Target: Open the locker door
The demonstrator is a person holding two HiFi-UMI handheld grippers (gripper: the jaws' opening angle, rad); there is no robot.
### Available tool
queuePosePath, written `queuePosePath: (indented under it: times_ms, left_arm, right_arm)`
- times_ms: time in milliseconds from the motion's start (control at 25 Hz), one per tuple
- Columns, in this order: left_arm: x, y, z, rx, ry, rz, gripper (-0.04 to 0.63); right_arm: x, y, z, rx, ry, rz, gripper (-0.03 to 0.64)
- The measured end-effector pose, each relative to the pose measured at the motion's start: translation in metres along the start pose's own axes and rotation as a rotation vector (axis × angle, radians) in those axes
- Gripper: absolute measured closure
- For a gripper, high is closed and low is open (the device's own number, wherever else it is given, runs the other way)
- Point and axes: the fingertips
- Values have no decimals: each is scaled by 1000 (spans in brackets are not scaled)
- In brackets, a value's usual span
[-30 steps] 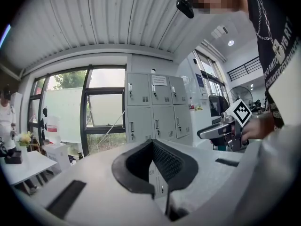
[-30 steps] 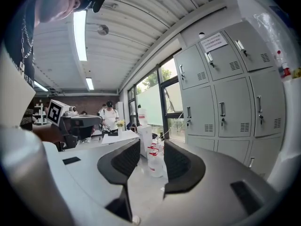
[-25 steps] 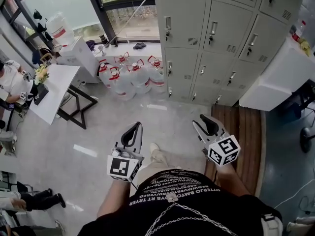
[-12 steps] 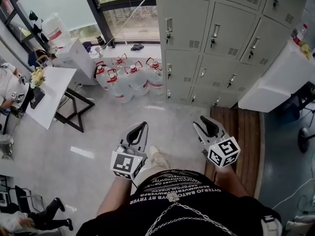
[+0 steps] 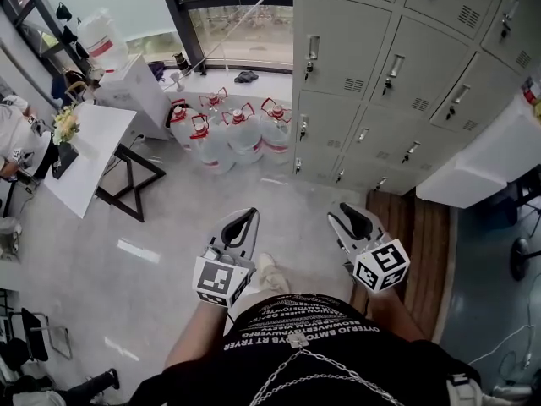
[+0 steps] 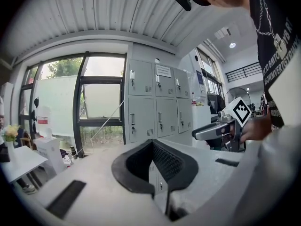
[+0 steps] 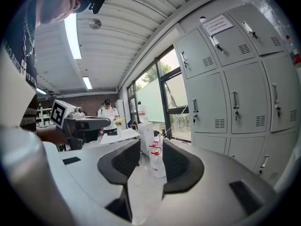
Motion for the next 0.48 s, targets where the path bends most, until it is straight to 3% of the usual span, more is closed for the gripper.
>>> queuePosePath:
  times_ms: [480]
  left_arm:
    - [3,-39,-52,-4,15,-25,598]
  right_arm:
    - [10,-74,16,52,-1,-17,474]
Point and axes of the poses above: the fingertips, and each gripper's own axes: y backward along the fingers, z to its right, x out of its top, and after that the axes turned 11 degrees about y, right-handed
